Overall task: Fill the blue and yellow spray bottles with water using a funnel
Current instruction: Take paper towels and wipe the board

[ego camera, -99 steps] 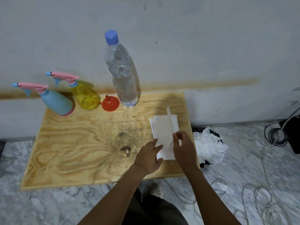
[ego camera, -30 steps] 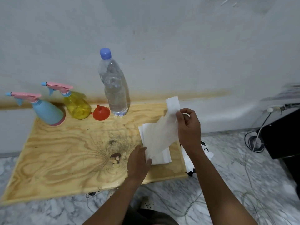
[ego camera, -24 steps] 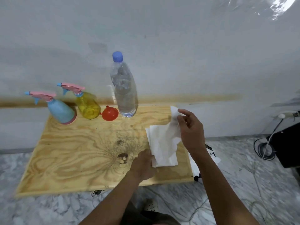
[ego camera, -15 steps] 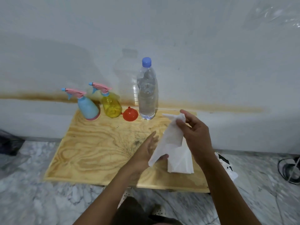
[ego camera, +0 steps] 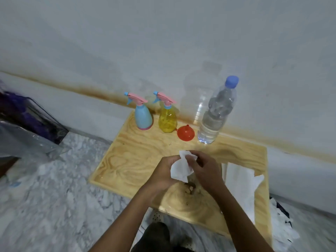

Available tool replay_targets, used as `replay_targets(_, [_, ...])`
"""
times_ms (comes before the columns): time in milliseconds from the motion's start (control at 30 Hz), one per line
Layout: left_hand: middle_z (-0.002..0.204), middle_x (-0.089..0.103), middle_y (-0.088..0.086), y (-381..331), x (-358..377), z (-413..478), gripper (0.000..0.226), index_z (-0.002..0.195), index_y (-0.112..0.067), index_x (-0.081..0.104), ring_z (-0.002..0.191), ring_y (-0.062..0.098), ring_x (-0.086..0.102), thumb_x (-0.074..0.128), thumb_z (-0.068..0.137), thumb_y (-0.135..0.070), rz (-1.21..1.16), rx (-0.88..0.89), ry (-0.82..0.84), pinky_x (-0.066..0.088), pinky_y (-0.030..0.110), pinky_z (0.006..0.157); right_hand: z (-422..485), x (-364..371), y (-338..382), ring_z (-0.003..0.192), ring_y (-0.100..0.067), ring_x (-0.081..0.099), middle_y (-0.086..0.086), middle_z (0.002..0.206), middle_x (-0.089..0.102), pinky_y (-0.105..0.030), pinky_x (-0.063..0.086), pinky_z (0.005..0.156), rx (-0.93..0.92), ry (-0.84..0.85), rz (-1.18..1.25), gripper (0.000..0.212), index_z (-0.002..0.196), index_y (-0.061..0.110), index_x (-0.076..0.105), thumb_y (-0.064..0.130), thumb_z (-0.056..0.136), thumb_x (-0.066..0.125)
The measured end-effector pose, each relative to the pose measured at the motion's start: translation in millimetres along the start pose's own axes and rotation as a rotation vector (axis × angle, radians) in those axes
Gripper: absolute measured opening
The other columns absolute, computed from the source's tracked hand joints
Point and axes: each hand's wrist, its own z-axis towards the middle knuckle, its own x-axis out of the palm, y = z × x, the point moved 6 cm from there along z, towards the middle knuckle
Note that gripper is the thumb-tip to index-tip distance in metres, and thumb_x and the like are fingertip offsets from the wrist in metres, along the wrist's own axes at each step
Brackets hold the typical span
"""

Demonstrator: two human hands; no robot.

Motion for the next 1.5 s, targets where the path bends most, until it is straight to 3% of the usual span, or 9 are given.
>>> replay_targets(133, [0.108, 0.076, 0.0, 36, -47, -3, 0.03, 0.117, -0.01, 0.071, 0.106, 0.015, 0.069, 0.065, 0.09, 0.002, -0.056, -0.171, -0.066, 0.052, 0.024, 0.086, 24, 37, -13, 0.075, 0.013, 0.064, 0.024, 0.08, 0.067, -0.003, 0.043, 0.061, 0.044, 0.016, -0.023, 0.02, 0.095, 0.034, 0.069, 0.015, 0.095, 0.061])
replay_targets(233, [0.118, 0.07, 0.006, 78, -102, -5, 0.047, 0.12, -0.009, 0.068, 0.115, 0.022, 0.065, 0.077, 0.078, -0.027, 0.063, -0.3, -0.229, 0.051, 0.024, 0.09, 55, 69, -31, 0.087, -0.002, 0.064, 0.009, 0.097, 0.071, -0.003, 0.042, 0.067, 0.09, 0.052, -0.085, 0.023, 0.112, 0.023, 0.07, 0.012, 0.096, 0.058])
replay_targets(333, [0.124, 0.065, 0.004, 114, -156, 8, 0.089, 0.129, -0.018, 0.056, 0.118, 0.02, 0.059, 0.065, 0.06, -0.074, 0.567, -0.41, -0.29, 0.048, 0.032, 0.1, 88, 101, -53, 0.105, -0.014, 0.061, -0.002, 0.121, 0.067, -0.016, 0.042, 0.083, 0.128, 0.08, -0.175, 0.035, 0.128, 0.014, 0.062, 0.009, 0.094, 0.057])
replay_targets(467, [0.158, 0.028, 0.01, 166, -205, 26, 0.119, 0.154, -0.017, 0.017, 0.146, 0.03, 0.021, 0.057, 0.062, -0.082, 0.961, -0.581, -0.196, 0.023, 0.039, 0.117, 123, 135, -62, 0.094, -0.013, 0.063, 0.006, 0.108, 0.065, -0.002, 0.041, 0.069, 0.109, 0.065, -0.17, 0.037, 0.126, 0.017, 0.058, 0.006, 0.091, 0.058])
replay_targets(633, [0.165, -0.005, 0.011, 164, -216, 27, 0.118, 0.156, -0.015, 0.014, 0.152, 0.031, -0.007, 0.085, 0.067, -0.045, 0.79, -0.59, -0.128, 0.013, 0.044, 0.123, 151, 165, -65, 0.098, -0.012, 0.062, 0.007, 0.108, 0.068, -0.026, 0.052, 0.087, 0.042, -0.023, -0.165, 0.019, 0.111, 0.016, 0.066, 0.012, 0.094, 0.06])
replay_targets(933, [0.166, -0.007, 0.008, 171, -219, 23, 0.116, 0.155, -0.015, 0.019, 0.152, 0.029, -0.012, 0.088, 0.066, -0.041, 0.719, -0.502, -0.187, 0.013, 0.051, 0.122, 143, 220, -94, 0.147, -0.027, 0.027, -0.007, 0.158, 0.032, -0.042, 0.03, 0.116, -0.051, 0.314, -0.692, 0.05, 0.152, 0.018, 0.032, 0.031, 0.104, 0.041])
replay_targets(1067, [0.166, -0.006, 0.007, 173, -219, 23, 0.115, 0.155, -0.016, 0.021, 0.152, 0.027, -0.013, 0.089, 0.065, -0.04, 0.697, -0.5, -0.204, 0.012, 0.051, 0.123, 138, 254, -83, 0.118, -0.036, 0.062, -0.022, 0.127, 0.063, -0.048, 0.057, 0.089, -0.377, 0.311, -0.826, 0.047, 0.129, -0.002, 0.059, 0.016, 0.087, 0.071])
replay_targets(1233, [0.166, -0.006, 0.005, 174, -220, 22, 0.114, 0.155, -0.016, 0.023, 0.152, 0.026, -0.013, 0.089, 0.065, -0.039, 0.689, -0.493, -0.217, 0.013, 0.051, 0.123, 153, 280, -81, 0.123, -0.033, 0.06, -0.02, 0.132, 0.061, -0.047, 0.049, 0.1, -0.513, 0.362, -0.954, 0.05, 0.131, 0.0, 0.057, 0.018, 0.094, 0.029])
replay_targets(1500, [0.166, -0.006, 0.004, 175, -219, 21, 0.115, 0.155, -0.016, 0.023, 0.152, 0.024, -0.014, 0.089, 0.064, -0.04, 0.665, -0.487, -0.226, 0.012, 0.051, 0.123, 162, 267, -88, 0.108, -0.026, 0.07, -0.014, 0.122, 0.069, -0.035, 0.062, 0.072, -0.481, 0.352, -0.845, 0.039, 0.116, 0.008, 0.071, 0.006, 0.086, 0.047])
